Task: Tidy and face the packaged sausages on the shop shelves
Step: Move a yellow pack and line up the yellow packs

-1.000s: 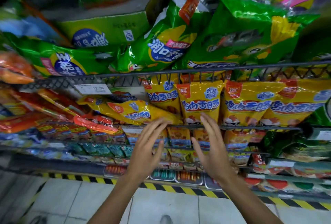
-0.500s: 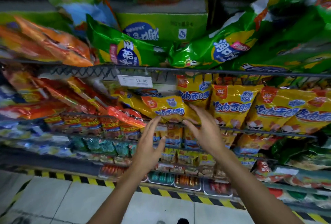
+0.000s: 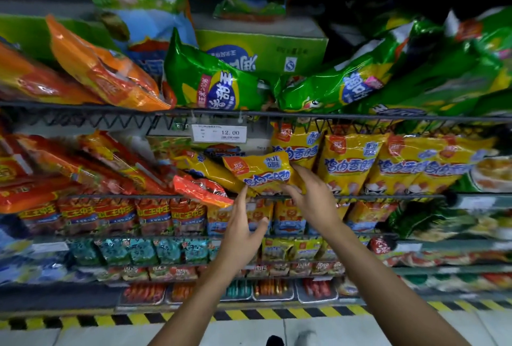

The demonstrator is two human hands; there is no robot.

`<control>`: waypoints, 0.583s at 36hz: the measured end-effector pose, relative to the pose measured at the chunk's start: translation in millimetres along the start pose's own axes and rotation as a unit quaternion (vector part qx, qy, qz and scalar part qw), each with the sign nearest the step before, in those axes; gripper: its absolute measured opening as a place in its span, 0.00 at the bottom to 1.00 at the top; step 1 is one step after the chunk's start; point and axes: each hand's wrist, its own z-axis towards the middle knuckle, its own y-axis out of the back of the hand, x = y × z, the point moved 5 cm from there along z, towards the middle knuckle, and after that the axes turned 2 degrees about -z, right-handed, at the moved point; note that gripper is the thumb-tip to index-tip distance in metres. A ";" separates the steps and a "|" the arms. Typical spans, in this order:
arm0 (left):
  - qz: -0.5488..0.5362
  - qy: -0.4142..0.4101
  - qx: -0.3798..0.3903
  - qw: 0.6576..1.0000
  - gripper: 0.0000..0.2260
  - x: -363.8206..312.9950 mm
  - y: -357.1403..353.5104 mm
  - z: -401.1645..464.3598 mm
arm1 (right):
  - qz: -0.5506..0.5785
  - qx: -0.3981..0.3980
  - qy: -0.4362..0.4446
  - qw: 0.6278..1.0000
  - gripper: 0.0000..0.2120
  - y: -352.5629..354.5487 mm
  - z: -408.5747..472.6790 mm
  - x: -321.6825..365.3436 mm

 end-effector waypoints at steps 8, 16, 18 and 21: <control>-0.039 0.031 -0.006 0.999 0.38 -4.8 -6.5 13.3 | 0.019 -0.022 -0.013 0.999 0.27 0.3 -6.5 1.6; -0.083 0.010 -0.002 0.996 0.34 -6.1 -5.5 25.9 | 0.069 -0.014 -0.059 0.996 0.29 -1.1 -2.5 -10.6; -0.067 0.006 -0.012 0.998 0.34 -8.4 -4.7 25.7 | 0.090 -0.013 -0.082 0.992 0.29 -1.3 -0.6 -16.9; -0.071 -0.015 -0.026 0.997 0.33 -20.3 -4.1 26.1 | 0.127 -0.027 -0.102 0.986 0.28 -4.4 -2.1 -26.3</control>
